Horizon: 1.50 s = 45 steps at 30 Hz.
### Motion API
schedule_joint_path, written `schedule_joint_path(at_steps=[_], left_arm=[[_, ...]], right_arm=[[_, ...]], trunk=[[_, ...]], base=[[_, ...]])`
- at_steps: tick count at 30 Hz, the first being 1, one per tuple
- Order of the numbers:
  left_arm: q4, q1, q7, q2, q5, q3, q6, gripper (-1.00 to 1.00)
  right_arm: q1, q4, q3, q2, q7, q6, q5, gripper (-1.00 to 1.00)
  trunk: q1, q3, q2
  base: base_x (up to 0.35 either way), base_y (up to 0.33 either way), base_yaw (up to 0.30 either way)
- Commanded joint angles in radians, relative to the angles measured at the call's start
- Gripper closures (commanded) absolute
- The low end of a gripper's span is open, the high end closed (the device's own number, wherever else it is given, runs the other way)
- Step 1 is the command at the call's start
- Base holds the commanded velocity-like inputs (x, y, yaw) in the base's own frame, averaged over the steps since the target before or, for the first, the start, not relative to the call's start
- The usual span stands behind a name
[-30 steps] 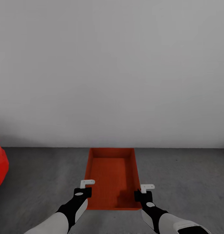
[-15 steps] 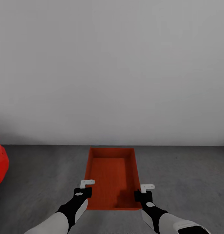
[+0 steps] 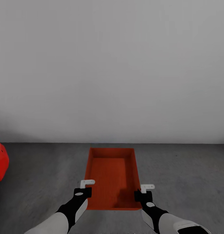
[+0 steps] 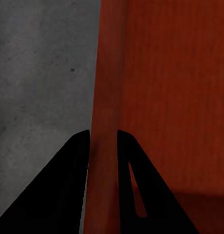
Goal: Move the two storage containers from the living room to the garage. In the garage, place one container on the floor and stack the other container on top of it (either order is fine).
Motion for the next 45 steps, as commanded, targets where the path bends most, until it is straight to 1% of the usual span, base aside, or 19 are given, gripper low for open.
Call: schedule_joint_path(at_steps=[1,45], left_arm=[[-0.005,-0.001,0.015,0.001,-0.004,0.069,-0.032,1.0],[-0.005,-0.001,0.013,-0.001,-0.004,0.069,-0.033,1.0]], right_arm=[[0.0,0.0,-0.058,0.001,0.007,0.001,0.013,1.0],[0.0,0.0,-0.058,0.001,0.007,0.001,0.014,1.0]], trunk=[[0.0,-0.003,-0.001],[0.0,-0.073,-0.001]], base=[[0.0,0.0,0.0],[0.0,0.0,0.0]])
